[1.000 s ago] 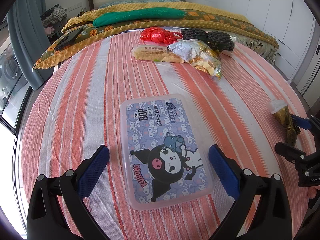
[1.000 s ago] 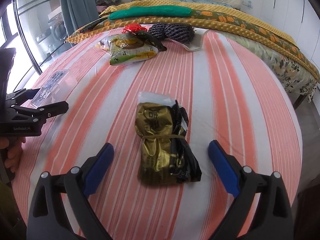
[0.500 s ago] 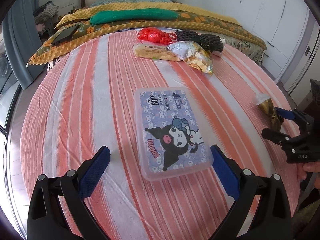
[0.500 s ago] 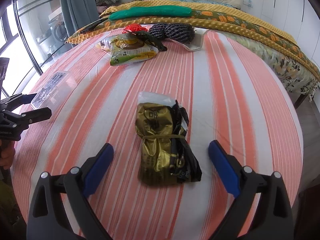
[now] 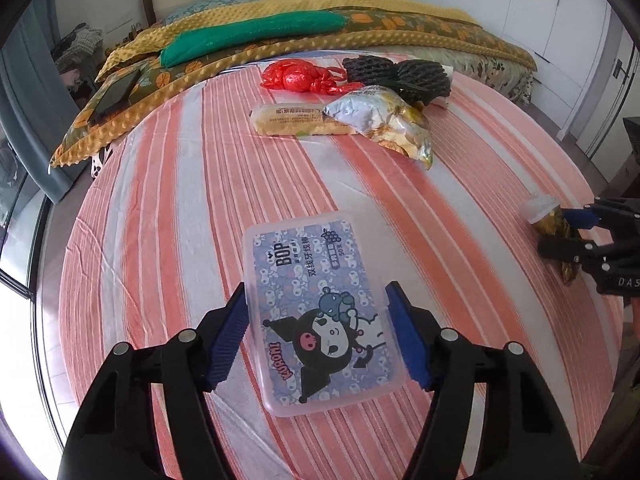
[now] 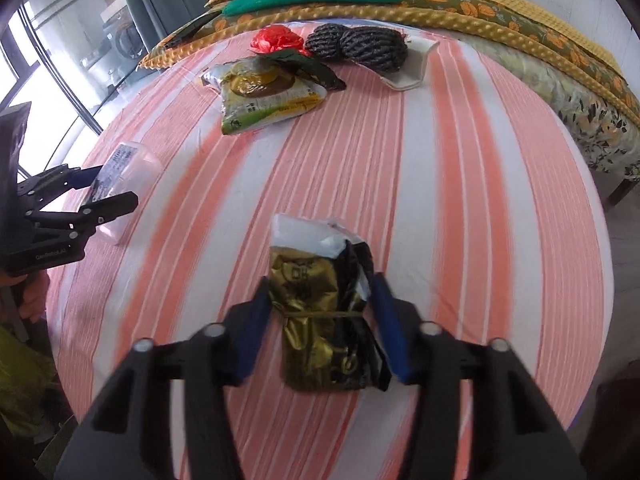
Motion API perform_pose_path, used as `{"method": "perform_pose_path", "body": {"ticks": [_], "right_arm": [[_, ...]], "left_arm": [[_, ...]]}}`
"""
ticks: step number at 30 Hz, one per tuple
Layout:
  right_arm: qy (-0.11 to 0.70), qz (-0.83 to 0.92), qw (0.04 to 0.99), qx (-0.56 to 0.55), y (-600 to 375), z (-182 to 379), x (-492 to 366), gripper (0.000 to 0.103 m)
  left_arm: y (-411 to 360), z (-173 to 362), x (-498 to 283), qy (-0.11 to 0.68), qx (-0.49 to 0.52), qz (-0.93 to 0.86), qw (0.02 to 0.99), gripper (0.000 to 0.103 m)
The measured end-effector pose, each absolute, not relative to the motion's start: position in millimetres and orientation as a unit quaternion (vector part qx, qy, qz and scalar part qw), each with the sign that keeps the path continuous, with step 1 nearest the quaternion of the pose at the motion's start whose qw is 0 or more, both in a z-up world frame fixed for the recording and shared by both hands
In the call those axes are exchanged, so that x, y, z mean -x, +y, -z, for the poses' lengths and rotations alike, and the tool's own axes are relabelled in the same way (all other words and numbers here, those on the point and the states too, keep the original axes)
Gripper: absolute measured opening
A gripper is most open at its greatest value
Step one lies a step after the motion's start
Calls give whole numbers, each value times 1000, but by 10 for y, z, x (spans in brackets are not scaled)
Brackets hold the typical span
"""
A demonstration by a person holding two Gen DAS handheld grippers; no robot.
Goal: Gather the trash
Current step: 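Grasp the plastic box with the left tool while the right tool grasps the gold-black wrapper, then carry the box and wrapper over the blue wastebasket and open both tools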
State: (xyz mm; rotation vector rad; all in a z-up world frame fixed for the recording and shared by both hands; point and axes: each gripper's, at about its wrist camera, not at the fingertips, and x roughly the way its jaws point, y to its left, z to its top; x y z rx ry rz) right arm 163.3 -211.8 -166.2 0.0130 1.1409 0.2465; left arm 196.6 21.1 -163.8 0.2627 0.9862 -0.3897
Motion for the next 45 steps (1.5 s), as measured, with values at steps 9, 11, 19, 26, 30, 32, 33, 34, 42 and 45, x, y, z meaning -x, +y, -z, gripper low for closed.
{"method": "perform_pose_path", "body": {"ticks": [9, 11, 19, 26, 30, 32, 33, 34, 42, 45], "right_arm": [[492, -125, 859, -62, -2515, 1274, -1203, 45], [486, -117, 863, -75, -2698, 1212, -1093, 45], [460, -25, 880, -116, -3824, 990, -655, 45], [452, 62, 877, -150, -4864, 1088, -233, 45], [449, 109, 869, -176, -5412, 1264, 3, 45], [450, 126, 863, -189, -5609, 1393, 81, 45], [451, 133, 860, -197, -5685, 1449, 107, 45], [453, 140, 856, -207, -5785, 1528, 137, 45], [453, 153, 840, -257, -6256, 1891, 286, 45], [446, 147, 837, -279, -6390, 1992, 284, 65]], "left_arm": [[48, 1428, -1698, 445, -104, 220, 862, 64], [-100, 1392, -1631, 443, -95, 237, 859, 64], [-1037, 1192, -1301, 431, -70, 334, 836, 64], [-2197, 943, -969, 418, -50, 439, 794, 64], [-2864, 1003, -839, 422, -66, 472, 772, 64], [-3206, 1111, -788, 429, -75, 482, 761, 64], [-3354, 1179, -770, 433, -79, 485, 756, 64], [-3496, 1252, -746, 439, -83, 487, 751, 64], [-4486, 1956, -672, 461, -142, 485, 730, 64], [-4755, 2193, -650, 455, -159, 483, 731, 73]]}}
